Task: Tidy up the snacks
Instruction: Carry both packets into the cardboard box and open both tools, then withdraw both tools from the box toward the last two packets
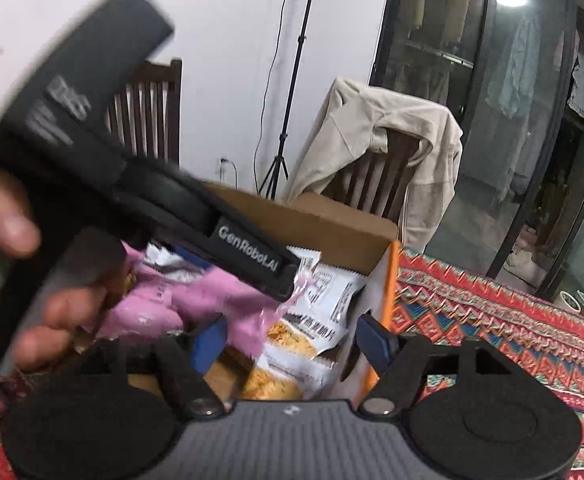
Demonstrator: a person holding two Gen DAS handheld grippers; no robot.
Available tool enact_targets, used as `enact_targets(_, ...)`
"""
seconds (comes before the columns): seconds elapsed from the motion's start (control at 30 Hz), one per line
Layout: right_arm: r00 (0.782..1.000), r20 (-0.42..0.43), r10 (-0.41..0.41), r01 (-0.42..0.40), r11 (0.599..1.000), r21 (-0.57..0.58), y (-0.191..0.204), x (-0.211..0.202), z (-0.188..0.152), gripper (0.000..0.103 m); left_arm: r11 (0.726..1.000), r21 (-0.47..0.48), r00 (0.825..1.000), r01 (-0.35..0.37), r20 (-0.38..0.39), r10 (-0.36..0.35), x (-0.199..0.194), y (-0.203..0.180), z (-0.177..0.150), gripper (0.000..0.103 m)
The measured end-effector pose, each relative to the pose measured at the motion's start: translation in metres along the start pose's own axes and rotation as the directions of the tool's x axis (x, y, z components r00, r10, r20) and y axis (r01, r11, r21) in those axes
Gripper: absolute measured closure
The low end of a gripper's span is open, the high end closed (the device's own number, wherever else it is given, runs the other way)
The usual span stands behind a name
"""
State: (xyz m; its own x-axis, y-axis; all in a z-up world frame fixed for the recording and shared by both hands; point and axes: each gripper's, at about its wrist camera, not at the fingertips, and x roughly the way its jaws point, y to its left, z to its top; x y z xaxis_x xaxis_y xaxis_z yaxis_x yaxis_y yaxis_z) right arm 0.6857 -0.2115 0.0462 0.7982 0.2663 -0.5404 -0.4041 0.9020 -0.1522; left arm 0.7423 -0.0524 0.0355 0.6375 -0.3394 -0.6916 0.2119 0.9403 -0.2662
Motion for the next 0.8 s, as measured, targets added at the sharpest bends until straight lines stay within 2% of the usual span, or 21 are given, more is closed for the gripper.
enact_targets(0.17, 1.000, 0.019, 0.024, -0.025, 0.998, 0.052, -0.017, -0.035, 0.017, 0.028, 1.000, 0.024, 1.000, -0.010, 0.012, 0.010, -0.043, -0.003, 0.002, 0.027)
enact_targets(0.27, 0.999, 0.037, 0.037, -0.039, 0.996, 0.076, -0.027, -0.064, 0.031, 0.027, 0.995, 0.095, 0.998, -0.039, 0.052, 0.034, -0.083, -0.014, -0.005, 0.019)
enact_targets(0.37, 0.998, 0.064, 0.010, -0.014, 0.998, 0.061, -0.030, -0.094, 0.039, 0.024, 0.987, 0.144, 0.995, -0.068, 0.078, 0.057, -0.128, -0.023, -0.015, 0.019)
enact_targets(0.47, 0.995, 0.096, -0.020, 0.016, 0.999, 0.049, -0.032, -0.131, 0.044, 0.024, 0.979, 0.185, 0.989, -0.089, 0.132, 0.064, -0.182, -0.032, -0.030, 0.011)
enact_targets(0.5, 0.993, 0.112, -0.027, 0.022, 0.999, 0.047, -0.031, -0.147, 0.044, 0.022, 0.976, 0.194, 0.985, -0.098, 0.158, 0.068, -0.201, -0.035, -0.037, 0.006)
enact_targets(0.63, 0.986, 0.161, -0.040, 0.036, 0.999, 0.031, -0.026, -0.206, 0.041, 0.015, 0.969, 0.218, 0.972, -0.120, 0.224, 0.070, -0.269, -0.048, -0.069, 0.001)
enact_targets(0.73, 0.980, 0.193, -0.041, 0.039, 0.999, 0.014, -0.020, -0.249, 0.032, 0.011, 0.966, 0.232, 0.964, -0.119, 0.258, 0.056, -0.315, -0.053, -0.106, 0.000)
enact_targets(0.8, 0.974, 0.224, -0.039, 0.037, 0.999, 0.011, -0.014, -0.281, 0.017, 0.006, 0.961, 0.237, 0.957, -0.145, 0.280, 0.075, -0.342, -0.056, -0.139, 0.000)
